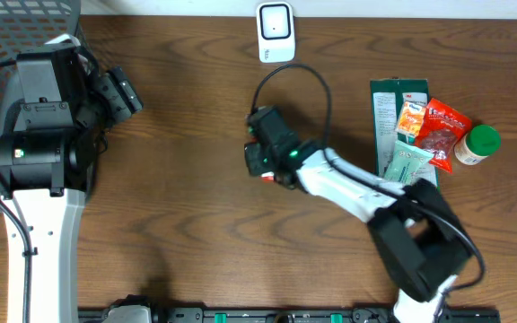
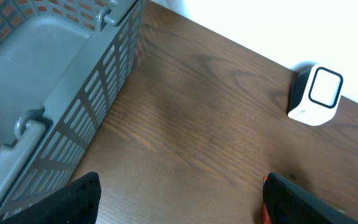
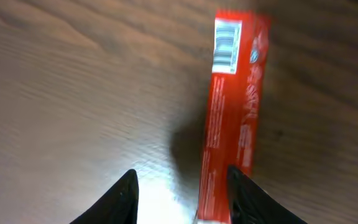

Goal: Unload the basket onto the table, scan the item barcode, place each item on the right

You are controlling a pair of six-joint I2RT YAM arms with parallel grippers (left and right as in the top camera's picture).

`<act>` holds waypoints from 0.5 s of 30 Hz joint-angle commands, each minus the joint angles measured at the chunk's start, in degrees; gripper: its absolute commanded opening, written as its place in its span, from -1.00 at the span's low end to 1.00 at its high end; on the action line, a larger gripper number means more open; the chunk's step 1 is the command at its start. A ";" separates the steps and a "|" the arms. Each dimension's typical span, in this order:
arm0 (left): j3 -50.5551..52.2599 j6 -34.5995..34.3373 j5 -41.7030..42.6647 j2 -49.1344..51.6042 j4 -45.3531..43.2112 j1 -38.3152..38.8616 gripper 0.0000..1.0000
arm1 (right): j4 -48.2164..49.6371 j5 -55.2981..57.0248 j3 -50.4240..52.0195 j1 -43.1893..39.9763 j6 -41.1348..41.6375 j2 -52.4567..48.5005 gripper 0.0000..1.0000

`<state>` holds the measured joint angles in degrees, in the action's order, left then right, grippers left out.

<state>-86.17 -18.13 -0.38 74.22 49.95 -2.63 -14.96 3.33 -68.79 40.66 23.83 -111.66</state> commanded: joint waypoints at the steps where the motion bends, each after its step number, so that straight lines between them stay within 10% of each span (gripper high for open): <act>1: -0.63 0.28 -0.31 0.37 0.17 -0.24 0.67 | 1.75 6.80 0.35 1.18 -0.74 -5.38 -0.15; 5: -0.63 0.28 -0.31 0.37 0.17 -0.24 0.67 | 2.49 7.52 0.35 1.33 -0.74 -7.74 -0.19; 9: -0.63 0.28 -0.31 0.37 0.17 -0.24 0.67 | 2.34 5.46 0.02 1.33 -0.72 -6.16 -0.98; 15: -0.63 0.28 -0.31 0.37 0.17 -0.24 0.67 | 1.49 1.90 -0.20 -0.22 -0.72 0.46 -0.98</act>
<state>-86.17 -18.13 -0.36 74.22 49.98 -2.63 -12.86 7.46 -69.14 41.34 23.03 -115.31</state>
